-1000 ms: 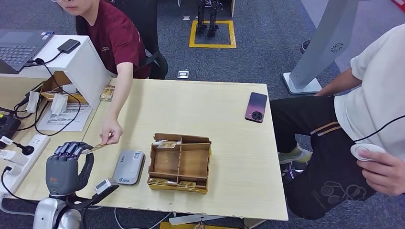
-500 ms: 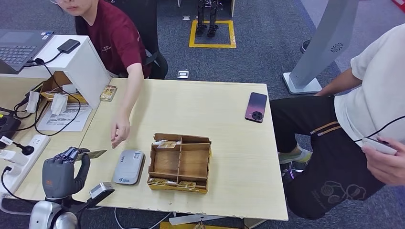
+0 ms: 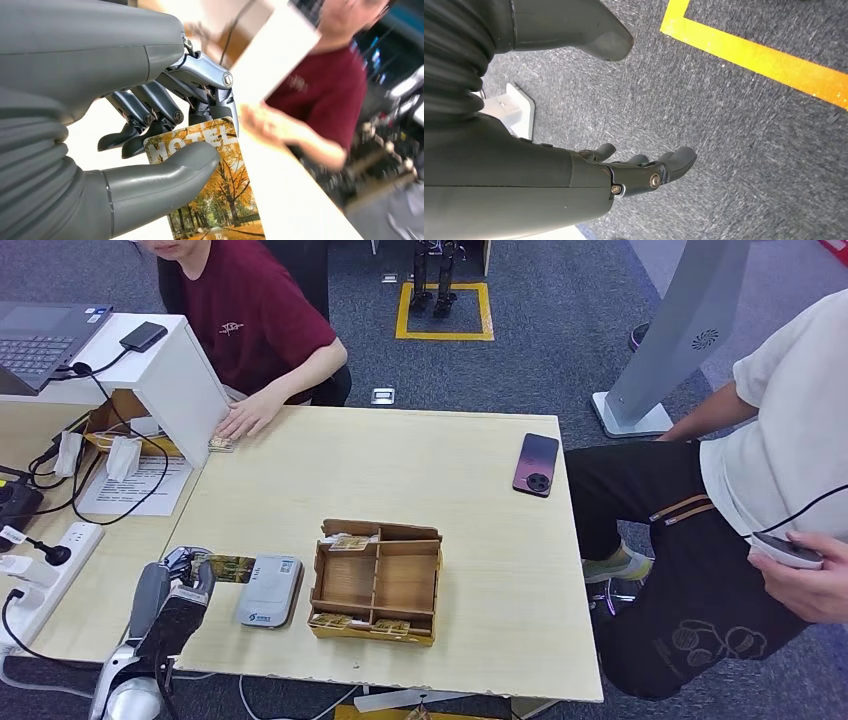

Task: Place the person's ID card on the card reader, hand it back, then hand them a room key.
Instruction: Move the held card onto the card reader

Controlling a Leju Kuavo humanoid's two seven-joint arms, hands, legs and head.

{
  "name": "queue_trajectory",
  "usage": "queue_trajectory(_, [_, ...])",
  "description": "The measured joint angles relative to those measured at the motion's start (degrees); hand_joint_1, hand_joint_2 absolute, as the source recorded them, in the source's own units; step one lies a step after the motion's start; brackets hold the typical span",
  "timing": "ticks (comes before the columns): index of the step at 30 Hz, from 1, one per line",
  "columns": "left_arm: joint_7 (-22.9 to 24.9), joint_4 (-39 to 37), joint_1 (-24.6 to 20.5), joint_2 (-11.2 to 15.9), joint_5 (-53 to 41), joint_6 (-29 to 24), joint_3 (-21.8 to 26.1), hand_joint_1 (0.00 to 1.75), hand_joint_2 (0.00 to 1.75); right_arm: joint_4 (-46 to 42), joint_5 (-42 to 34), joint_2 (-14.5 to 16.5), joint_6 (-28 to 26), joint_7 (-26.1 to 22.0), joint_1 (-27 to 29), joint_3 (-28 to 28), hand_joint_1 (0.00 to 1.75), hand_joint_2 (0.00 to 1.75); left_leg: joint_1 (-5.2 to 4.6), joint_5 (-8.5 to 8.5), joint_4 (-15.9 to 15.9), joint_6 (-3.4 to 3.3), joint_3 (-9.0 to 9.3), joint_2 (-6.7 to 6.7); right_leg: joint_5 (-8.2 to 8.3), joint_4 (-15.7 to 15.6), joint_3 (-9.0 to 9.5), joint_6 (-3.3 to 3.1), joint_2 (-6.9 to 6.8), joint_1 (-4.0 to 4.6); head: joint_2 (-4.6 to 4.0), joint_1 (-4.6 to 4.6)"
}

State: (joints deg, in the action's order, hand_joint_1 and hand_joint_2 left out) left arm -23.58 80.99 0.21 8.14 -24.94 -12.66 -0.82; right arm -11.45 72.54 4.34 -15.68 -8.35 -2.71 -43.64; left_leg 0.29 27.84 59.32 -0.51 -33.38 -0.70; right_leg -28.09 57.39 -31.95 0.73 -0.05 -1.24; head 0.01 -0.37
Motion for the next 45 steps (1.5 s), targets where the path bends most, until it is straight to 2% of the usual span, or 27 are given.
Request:
queue_trajectory(5, [3.0,0.0,-0.7,0.0,4.9,4.6,-0.1,1.75,1.75,0.0,0.0,0.1,-0.2,0.0,0.0,-0.5,0.0,1.75,0.0,0.0,0.0,0.0,0.0,0.0,0.0,0.0,-0.02,0.0,0.0,0.0,-0.01,-0.01])
queue_trajectory(9, [4.3,0.0,-1.3,-0.1,5.6,5.9,-0.1,1.75,1.75,0.0,0.0,0.1,-0.3,0.0,0.0,-0.5,0.0,1.75,0.0,0.0,0.0,0.0,-0.01,0.0,0.0,0.0,-0.02,0.0,0.0,0.0,-0.01,0.01])
queue_trajectory(15, [7.3,-0.5,-3.0,-0.1,4.3,5.2,-0.2,1.75,1.75,0.0,0.1,0.1,-0.3,0.0,0.0,-0.7,0.0,1.75,0.0,0.0,0.0,0.0,-0.01,0.0,0.0,0.0,-0.02,0.0,0.0,0.0,0.0,-0.01])
queue_trajectory(27, [10.3,-6.1,-6.4,-1.7,-4.6,-0.8,-2.8,1.75,1.75,0.0,0.7,0.3,-0.3,0.2,0.0,-1.1,0.0,1.75,0.0,0.0,0.0,0.0,-0.01,0.0,0.0,0.0,-0.02,0.0,0.01,0.0,-0.01,0.0])
queue_trajectory(40, [10.6,-10.1,-7.4,-2.0,-5.6,-1.3,-3.8,1.75,1.75,0.0,0.7,0.3,-0.3,0.4,0.0,-1.6,0.0,1.75,0.0,0.0,0.0,0.0,-0.01,0.01,0.0,0.0,-0.02,0.0,0.01,0.0,0.0,-0.01])
queue_trajectory(45, [9.5,-10.5,-7.4,-1.9,-3.2,-0.8,-3.8,1.75,1.75,0.0,0.7,0.3,-0.3,0.4,0.0,-1.7,0.0,1.75,0.0,0.0,0.0,0.0,-0.02,0.0,0.0,0.0,-0.02,0.0,0.01,0.0,0.0,-0.01])
